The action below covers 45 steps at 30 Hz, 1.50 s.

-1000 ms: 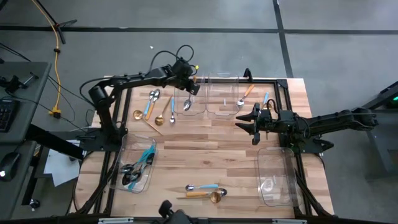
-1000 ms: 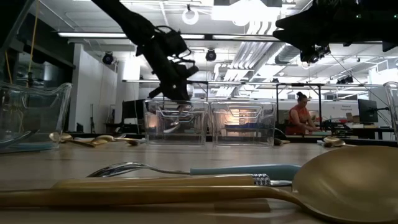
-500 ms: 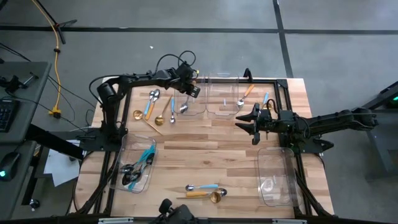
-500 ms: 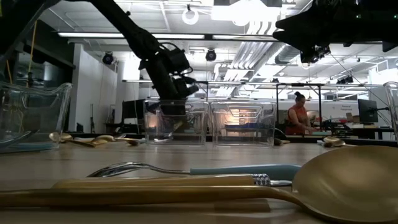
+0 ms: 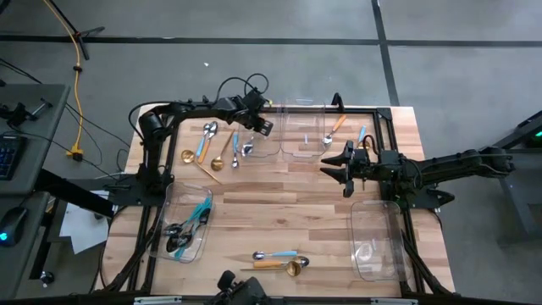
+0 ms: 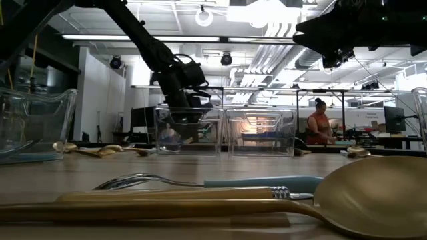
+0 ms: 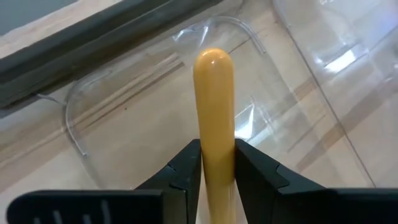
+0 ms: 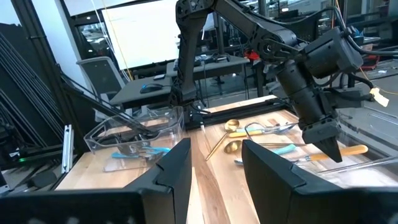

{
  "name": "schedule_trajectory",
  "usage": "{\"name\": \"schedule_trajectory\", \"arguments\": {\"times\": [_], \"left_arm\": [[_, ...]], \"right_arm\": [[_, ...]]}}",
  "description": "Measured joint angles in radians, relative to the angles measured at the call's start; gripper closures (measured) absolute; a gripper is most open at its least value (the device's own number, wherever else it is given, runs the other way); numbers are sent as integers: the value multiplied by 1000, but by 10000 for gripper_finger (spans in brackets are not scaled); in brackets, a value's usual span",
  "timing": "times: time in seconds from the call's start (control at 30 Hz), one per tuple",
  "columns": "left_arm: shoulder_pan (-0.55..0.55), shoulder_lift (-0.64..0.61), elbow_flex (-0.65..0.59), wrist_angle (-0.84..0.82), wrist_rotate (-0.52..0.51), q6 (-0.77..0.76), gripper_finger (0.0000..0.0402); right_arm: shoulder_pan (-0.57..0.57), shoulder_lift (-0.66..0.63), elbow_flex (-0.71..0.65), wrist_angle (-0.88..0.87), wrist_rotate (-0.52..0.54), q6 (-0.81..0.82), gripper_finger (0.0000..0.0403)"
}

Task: Sort silverware by color (type)
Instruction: Put the yellow spoon into the top left transparent bin

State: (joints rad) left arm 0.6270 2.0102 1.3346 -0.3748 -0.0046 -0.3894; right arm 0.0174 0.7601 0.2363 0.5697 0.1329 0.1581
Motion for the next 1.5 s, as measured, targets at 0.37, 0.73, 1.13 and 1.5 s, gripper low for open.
{"name": "schedule_trajectory", "arguments": {"times": [0.37,0.73,1.13,1.5], "left_arm": [[0,0,0,7,8,25,316],[14,-127,-4,1,30,65,316],[-109,-613,-177,182,22,189,318],[-451,-985,-835,961,-74,317,397]], "right_arm": [[0,0,0,-2,0,-1,276],[0,0,0,-4,6,-9,276],[0,0,0,-5,58,-9,276],[0,0,0,8,59,-11,276]]}}
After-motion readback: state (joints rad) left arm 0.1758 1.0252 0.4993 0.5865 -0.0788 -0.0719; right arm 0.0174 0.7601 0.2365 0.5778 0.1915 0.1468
